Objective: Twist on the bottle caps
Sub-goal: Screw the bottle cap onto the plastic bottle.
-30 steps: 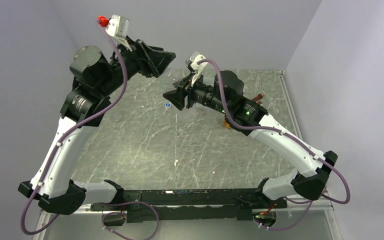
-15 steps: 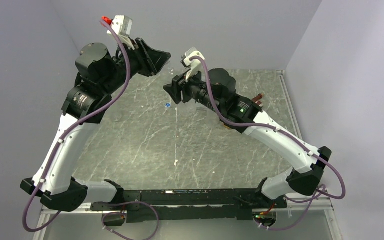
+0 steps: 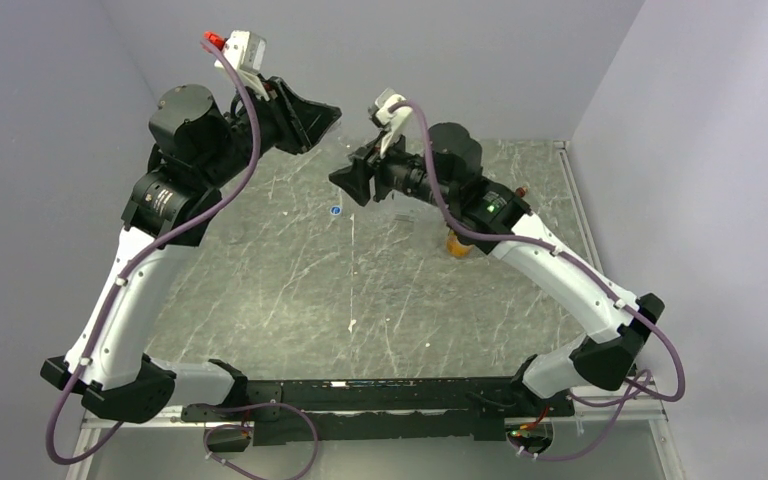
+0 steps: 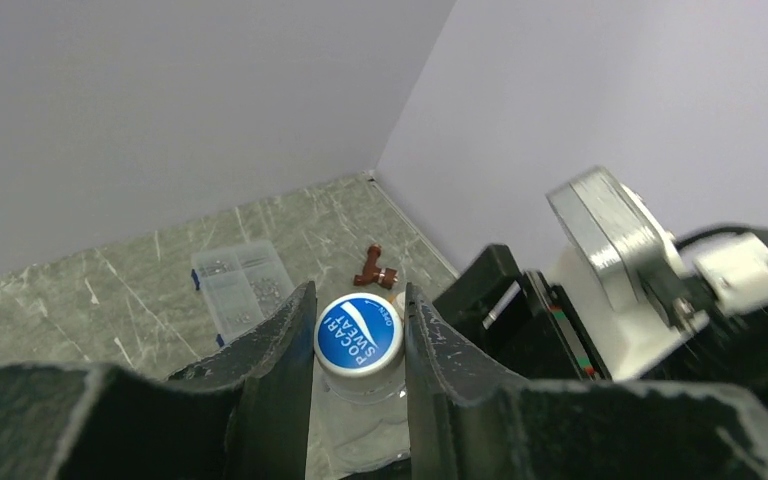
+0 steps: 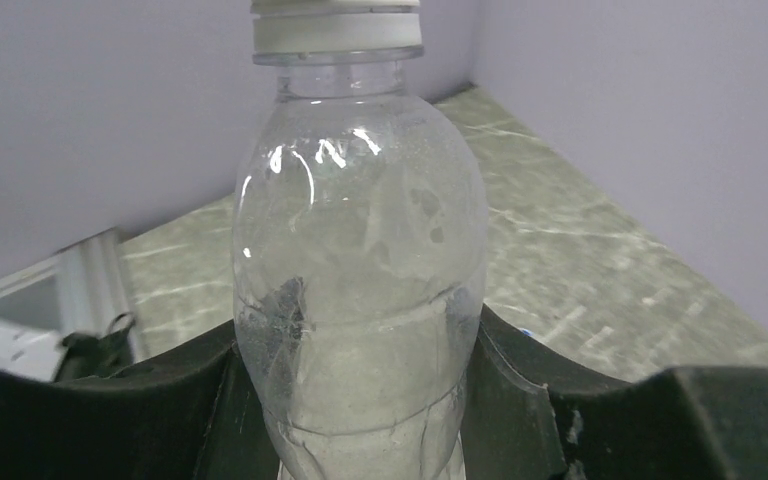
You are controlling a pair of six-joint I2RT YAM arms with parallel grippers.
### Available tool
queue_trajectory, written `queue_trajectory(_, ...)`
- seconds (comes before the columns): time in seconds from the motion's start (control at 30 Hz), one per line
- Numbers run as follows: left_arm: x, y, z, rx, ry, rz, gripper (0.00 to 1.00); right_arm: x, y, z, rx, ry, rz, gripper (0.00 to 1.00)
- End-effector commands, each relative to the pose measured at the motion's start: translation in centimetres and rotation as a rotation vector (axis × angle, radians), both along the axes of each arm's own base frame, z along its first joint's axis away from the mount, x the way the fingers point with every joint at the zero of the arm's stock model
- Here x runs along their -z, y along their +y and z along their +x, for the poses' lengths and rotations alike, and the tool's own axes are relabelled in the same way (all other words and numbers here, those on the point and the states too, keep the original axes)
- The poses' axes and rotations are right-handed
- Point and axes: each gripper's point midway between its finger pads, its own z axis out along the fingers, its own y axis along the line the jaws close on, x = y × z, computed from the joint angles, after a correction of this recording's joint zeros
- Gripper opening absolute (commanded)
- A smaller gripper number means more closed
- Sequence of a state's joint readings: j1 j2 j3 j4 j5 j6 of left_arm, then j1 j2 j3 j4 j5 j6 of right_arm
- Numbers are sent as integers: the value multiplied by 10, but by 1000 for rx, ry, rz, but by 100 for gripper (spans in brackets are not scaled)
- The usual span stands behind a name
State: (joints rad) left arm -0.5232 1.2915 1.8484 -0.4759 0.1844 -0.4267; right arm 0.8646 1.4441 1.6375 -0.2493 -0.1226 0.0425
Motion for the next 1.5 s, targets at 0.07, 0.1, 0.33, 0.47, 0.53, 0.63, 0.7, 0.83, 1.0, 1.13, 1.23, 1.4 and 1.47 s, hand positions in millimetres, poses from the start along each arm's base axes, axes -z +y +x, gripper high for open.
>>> queue_trajectory(0.07, -18, -24, -51, 285, -141, 21, 0, -57, -9, -70, -492, -36, 189, 21)
queue_trajectory(0.1, -19, -26, -57, 314, -159, 17, 0, -59, -12, -76, -535, -28, 203, 21)
queue_trajectory(0.33, -29, -35, -92, 493, -249, -3, 0, -68, -24, -107, -769, -20, 257, 21)
queue_trajectory(0.47, -31, -35, -93, 494, -256, -5, 0, -66, -24, -108, -789, 1, 256, 21)
queue_trajectory(0.53, -32, -30, -82, 421, -236, -9, 21, -63, -23, -97, -715, 4, 244, 22)
queue_trajectory(0.63, -30, -27, -69, 356, -209, -11, 55, -60, -22, -84, -637, 8, 234, 22)
queue_trajectory(0.7, -30, -25, -63, 328, -198, -13, 61, -59, -22, -80, -612, 9, 233, 22)
queue_trajectory(0.83, -29, -26, -57, 309, -185, -15, 60, -58, -22, -78, -592, 7, 234, 23)
queue_trajectory(1.0, -29, -26, -54, 299, -184, -28, 39, -54, -22, -75, -580, 13, 222, 23)
queue_trajectory(1.13, -25, -28, -51, 302, -179, -22, 7, -49, -21, -67, -540, 30, 218, 29)
queue_trajectory(1.23, -18, -21, -40, 231, -170, -4, 0, -41, -23, -53, -450, 58, 204, 54)
queue_trajectory(1.4, 6, -1, -9, 32, -132, 34, 0, -18, -40, -13, -159, 134, 168, 99)
queue_trajectory(1.47, 17, 1, 1, -3, -116, 50, 0, -5, -51, -4, -61, 174, 156, 100)
